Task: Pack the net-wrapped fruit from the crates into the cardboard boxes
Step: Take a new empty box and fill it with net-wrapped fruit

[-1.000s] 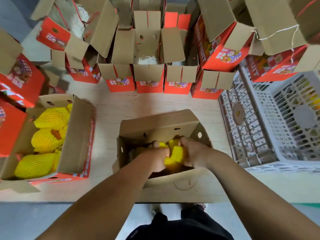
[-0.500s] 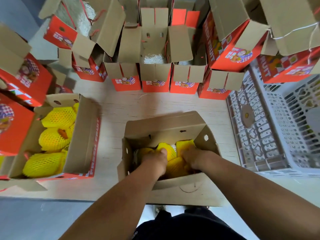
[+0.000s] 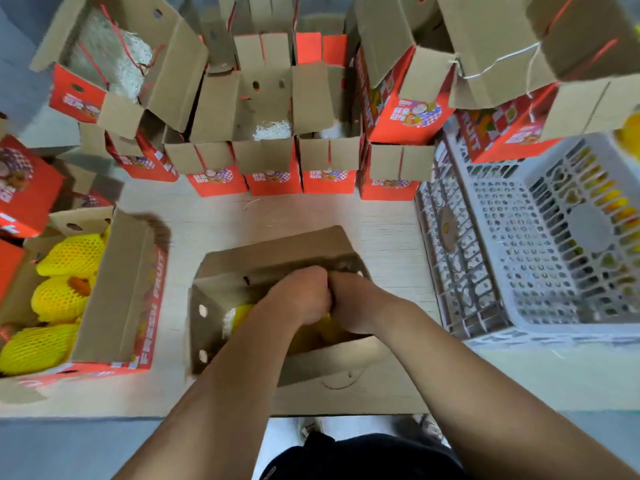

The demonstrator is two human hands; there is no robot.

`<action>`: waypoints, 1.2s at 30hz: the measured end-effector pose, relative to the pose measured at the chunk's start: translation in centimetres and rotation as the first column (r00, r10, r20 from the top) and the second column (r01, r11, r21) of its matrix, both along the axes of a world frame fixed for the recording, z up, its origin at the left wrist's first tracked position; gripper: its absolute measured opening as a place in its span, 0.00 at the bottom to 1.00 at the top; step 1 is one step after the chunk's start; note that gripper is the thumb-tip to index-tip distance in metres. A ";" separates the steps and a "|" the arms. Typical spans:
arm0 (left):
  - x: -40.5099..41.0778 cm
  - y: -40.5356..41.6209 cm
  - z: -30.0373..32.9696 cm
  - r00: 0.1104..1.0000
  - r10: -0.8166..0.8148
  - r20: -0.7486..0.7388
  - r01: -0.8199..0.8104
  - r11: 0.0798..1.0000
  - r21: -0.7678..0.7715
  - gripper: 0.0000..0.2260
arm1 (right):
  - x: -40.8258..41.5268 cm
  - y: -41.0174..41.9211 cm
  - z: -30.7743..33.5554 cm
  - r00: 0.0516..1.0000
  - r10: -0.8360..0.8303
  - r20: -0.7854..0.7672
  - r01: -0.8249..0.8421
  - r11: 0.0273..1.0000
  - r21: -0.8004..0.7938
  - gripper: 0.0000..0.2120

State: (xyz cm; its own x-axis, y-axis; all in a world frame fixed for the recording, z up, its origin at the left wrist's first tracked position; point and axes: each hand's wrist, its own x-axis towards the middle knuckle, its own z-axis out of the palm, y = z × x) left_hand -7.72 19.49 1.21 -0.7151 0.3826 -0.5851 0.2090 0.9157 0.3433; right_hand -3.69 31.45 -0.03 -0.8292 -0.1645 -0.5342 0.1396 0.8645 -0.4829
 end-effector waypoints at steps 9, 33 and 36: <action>6.0 27.3 5.4 0.972 0.093 -0.215 0.036 0.848 0.529 0.06 | 9.3 25.4 6.6 0.769 -0.542 -0.338 0.324 0.787 -0.525 0.14; 7.2 64.5 -1.9 0.848 -0.183 -0.497 0.426 0.793 0.436 0.08 | 12.9 73.7 -3.1 0.648 -0.388 -0.655 0.754 0.446 0.482 0.29; 7.0 64.4 -1.8 0.899 -0.137 -0.416 0.347 0.803 0.485 0.09 | 12.6 73.3 -3.9 0.468 -0.470 -0.748 0.859 0.440 0.261 0.29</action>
State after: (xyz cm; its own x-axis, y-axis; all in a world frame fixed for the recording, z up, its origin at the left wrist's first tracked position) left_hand -0.77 83.86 -0.56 -0.6666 0.7447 0.0330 0.5976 0.5074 0.6208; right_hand 8.95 104.77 -3.94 -0.6401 0.7259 0.2516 0.7081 0.6845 -0.1735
